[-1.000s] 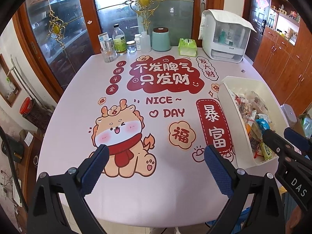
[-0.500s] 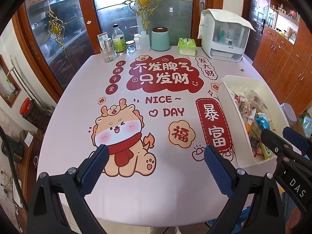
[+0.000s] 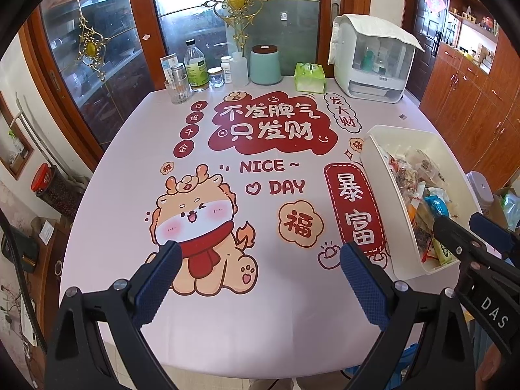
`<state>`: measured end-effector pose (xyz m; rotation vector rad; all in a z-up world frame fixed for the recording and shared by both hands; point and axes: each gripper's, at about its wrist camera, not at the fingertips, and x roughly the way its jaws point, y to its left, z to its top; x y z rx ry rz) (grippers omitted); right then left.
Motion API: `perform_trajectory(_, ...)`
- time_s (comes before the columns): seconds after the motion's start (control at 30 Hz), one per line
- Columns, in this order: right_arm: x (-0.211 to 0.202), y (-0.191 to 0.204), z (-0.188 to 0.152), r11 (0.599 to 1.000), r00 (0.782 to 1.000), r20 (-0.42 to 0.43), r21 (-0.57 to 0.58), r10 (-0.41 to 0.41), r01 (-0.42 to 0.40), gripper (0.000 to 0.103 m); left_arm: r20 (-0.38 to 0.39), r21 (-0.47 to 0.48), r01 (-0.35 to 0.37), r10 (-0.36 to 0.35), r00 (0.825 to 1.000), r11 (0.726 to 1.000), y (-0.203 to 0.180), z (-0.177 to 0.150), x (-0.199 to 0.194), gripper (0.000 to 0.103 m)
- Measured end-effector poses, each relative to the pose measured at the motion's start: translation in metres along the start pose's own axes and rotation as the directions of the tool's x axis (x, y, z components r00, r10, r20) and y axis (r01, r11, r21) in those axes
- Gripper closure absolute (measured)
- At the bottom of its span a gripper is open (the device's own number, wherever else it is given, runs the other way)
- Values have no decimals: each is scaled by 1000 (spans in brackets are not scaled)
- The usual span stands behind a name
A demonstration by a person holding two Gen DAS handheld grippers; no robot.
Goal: Organize snacks
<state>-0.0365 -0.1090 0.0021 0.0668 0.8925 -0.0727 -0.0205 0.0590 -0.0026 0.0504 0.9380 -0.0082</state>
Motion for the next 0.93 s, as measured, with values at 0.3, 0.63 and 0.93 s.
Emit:
perform_trajectory(0.3,0,1,0,1000,1000,0,2,0,0,43,0,0,-1,1,1000,1000,0,0,1,6)
perform_trajectory(0.63,1,1,1,1000,1000,-2,1,1,-1,43,-14,7,1,0,1000,1000,-4,2,6,6)
perform_trajectory(0.93,1,1,2,1000,1000,-3,1,0,0,43,-24,6,3,-2,1000,1000,-1,2,11,6)
